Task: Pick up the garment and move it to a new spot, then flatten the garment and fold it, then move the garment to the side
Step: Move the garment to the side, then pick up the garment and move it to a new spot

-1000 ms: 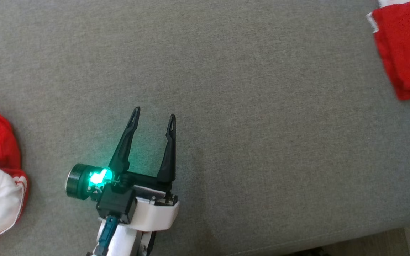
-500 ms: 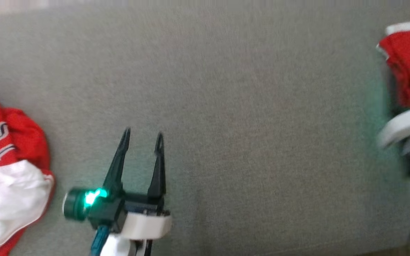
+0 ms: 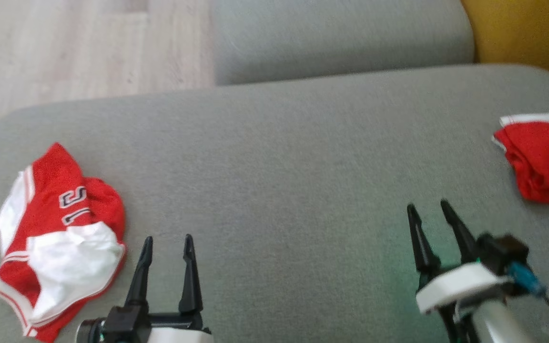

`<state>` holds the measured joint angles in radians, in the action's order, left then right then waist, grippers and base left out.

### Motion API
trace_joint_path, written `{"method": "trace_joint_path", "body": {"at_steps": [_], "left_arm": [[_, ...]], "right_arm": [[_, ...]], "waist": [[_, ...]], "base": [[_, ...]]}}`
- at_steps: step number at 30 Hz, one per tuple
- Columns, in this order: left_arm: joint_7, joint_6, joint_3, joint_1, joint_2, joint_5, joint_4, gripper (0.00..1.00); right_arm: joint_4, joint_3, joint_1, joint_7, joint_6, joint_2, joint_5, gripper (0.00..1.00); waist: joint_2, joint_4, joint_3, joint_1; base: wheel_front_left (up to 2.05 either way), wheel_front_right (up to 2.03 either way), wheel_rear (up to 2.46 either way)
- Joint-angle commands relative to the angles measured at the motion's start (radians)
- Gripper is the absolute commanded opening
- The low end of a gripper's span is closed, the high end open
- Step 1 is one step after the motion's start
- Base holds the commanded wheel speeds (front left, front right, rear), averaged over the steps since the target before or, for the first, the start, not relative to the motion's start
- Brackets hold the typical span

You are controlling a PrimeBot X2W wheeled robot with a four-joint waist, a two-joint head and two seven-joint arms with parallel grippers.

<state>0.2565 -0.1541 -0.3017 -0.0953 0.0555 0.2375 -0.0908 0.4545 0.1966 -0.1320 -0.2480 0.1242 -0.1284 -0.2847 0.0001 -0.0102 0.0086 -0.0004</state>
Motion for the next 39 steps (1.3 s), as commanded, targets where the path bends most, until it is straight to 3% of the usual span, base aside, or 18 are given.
{"method": "trace_joint_path", "body": {"at_steps": [1,10,18,39], "left_arm": [[0.005,-0.001,0.045,0.019,-0.005,-0.016,0.041,1.00],[0.005,0.012,0.074,-0.062,-0.005,-0.059,0.120,1.00],[0.005,0.029,0.106,-0.133,-0.005,-0.076,0.068,1.00],[0.005,0.033,0.122,-0.137,-0.005,-0.084,0.037,1.00]], "right_arm": [[-0.084,0.006,0.029,-0.013,0.007,0.018,-0.009,1.00],[-0.235,-0.064,0.189,-0.014,0.007,0.046,0.042,1.00],[-0.213,-0.096,0.282,-0.014,0.007,0.047,0.082,1.00],[-0.208,-0.092,0.299,-0.014,0.007,0.057,0.097,1.00]], "waist": [[-0.0001,0.044,-0.057,0.0004],[-0.0001,0.064,-0.112,0.0004],[-0.0001,0.075,-0.141,0.0004],[-0.0001,0.070,-0.150,0.0004]], "base": [[0.00,0.00,0.00],[0.00,0.00,0.00],[0.00,0.00,0.00],[0.00,0.00,0.00]]}}
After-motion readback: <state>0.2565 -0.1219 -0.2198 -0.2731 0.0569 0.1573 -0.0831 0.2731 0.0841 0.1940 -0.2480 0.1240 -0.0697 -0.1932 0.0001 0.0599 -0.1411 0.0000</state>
